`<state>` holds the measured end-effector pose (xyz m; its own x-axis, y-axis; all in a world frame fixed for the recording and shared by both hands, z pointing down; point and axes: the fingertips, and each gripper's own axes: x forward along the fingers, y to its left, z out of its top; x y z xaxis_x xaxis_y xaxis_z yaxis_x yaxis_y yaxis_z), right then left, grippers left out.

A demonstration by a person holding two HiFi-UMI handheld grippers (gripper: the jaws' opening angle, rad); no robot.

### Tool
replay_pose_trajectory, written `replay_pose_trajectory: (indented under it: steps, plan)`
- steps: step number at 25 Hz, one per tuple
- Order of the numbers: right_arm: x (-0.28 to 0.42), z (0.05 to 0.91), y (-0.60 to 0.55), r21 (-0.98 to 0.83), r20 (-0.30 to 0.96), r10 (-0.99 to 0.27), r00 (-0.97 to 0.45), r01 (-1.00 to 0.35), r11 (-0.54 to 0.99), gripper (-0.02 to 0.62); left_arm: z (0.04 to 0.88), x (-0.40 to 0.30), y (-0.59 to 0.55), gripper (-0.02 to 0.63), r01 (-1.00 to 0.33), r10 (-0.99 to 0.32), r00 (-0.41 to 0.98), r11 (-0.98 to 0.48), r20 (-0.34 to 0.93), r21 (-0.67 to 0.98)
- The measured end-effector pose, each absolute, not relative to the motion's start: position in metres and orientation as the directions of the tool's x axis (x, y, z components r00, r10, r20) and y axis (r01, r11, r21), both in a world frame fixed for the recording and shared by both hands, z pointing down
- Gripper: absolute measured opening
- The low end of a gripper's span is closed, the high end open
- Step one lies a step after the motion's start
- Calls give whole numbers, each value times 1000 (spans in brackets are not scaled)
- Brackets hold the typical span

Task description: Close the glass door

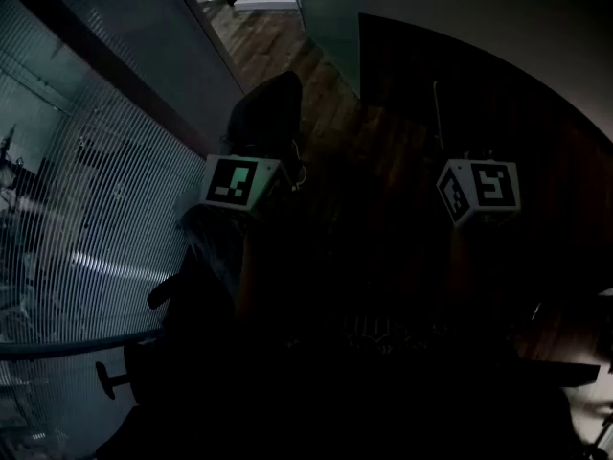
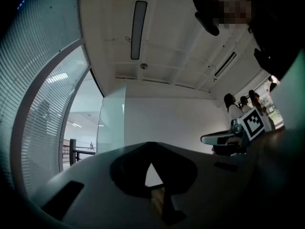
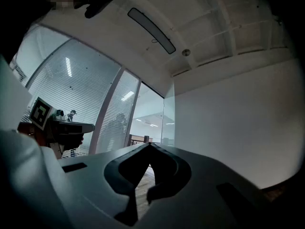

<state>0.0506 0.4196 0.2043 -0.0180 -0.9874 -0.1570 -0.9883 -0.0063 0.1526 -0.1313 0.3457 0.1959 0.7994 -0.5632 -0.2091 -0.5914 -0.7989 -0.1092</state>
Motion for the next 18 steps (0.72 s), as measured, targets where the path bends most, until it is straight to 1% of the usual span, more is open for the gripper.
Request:
replay_pose_trajectory:
  steps: [18]
  plan:
    - [51,202,414,148,-163,-987,-6,-989,-18,2,198,-145,339,2,-615,-589,780,-784,-213,-83]
